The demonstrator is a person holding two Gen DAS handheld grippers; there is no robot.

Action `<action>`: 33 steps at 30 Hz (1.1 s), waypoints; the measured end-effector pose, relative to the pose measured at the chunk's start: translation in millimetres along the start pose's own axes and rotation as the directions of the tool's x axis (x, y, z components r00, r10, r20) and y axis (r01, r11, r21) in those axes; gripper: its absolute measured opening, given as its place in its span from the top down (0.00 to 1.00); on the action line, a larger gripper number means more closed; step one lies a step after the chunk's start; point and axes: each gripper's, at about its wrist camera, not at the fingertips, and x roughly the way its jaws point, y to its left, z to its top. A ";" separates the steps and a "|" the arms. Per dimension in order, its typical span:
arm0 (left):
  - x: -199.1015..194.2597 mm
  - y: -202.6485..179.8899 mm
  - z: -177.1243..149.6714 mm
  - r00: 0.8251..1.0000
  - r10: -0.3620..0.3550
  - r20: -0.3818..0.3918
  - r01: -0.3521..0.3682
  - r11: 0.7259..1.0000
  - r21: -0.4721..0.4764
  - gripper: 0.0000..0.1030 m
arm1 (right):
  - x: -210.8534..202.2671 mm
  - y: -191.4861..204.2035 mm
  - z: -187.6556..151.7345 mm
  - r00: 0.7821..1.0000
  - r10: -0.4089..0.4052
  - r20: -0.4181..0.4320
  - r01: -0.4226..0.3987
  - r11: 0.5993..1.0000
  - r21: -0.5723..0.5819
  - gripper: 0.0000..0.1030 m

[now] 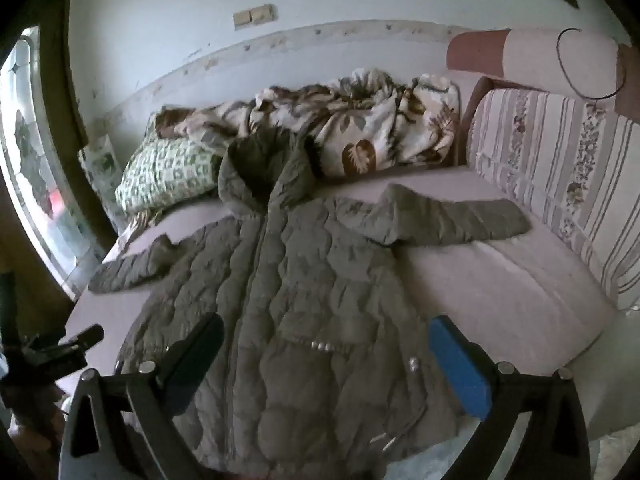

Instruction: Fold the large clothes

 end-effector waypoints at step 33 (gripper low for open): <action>-15.0 7.5 3.0 1.000 0.017 -0.026 -0.017 1.000 0.001 0.00 | -1.6 2.6 -2.9 1.000 -0.011 -0.027 0.010 0.999 -0.046 0.00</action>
